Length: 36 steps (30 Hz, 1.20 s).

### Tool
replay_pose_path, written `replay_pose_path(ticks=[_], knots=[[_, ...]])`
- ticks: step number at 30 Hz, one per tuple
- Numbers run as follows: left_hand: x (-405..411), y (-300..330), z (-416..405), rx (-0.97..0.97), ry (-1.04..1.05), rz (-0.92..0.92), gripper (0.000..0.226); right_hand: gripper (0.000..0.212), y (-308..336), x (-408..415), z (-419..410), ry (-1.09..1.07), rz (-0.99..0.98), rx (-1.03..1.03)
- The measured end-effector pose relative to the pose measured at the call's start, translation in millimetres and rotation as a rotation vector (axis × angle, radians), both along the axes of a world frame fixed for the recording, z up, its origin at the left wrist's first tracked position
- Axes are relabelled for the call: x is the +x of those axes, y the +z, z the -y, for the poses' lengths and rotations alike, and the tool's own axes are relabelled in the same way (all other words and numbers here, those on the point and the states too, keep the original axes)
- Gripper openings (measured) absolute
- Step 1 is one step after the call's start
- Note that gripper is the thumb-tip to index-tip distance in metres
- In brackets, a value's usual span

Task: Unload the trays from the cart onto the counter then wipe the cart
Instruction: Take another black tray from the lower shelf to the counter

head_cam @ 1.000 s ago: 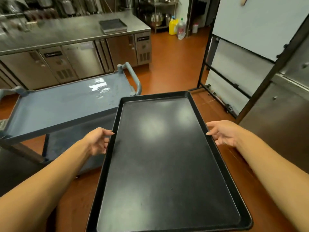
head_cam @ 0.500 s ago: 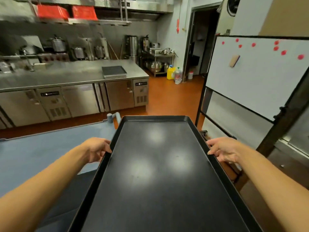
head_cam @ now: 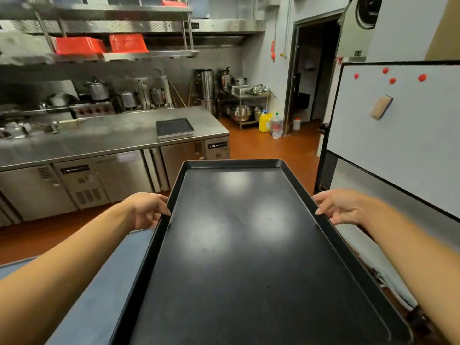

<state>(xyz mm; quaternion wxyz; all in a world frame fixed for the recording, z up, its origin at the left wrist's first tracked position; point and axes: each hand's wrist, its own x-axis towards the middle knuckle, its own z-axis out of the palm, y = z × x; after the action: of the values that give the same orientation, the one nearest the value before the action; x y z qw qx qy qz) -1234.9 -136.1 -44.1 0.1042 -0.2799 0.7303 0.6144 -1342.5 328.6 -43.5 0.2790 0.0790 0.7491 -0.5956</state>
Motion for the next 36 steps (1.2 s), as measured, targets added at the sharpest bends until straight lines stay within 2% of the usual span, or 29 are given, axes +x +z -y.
replay_pose_path(ticks=[9,16,21,28,36], knots=[[-161,8,8,0.024,0.156,-0.068,0.041,0.049,23,-215,35,0.103,-0.006,0.02],[-252,5,44,0.04,0.311,-0.071,0.056,0.053,32,-340,87,0.133,0.009,0.041],[-326,-5,85,0.01,0.343,-0.051,0.063,0.055,16,-426,134,0.161,0.009,0.061],[-446,-8,148,0.013,0.349,-0.079,0.038,0.053,18,-551,216,0.199,-0.019,0.066],[-577,1,230,-0.039,0.379,-0.048,0.042,0.044,13,-695,297,0.218,0.015,0.051]])
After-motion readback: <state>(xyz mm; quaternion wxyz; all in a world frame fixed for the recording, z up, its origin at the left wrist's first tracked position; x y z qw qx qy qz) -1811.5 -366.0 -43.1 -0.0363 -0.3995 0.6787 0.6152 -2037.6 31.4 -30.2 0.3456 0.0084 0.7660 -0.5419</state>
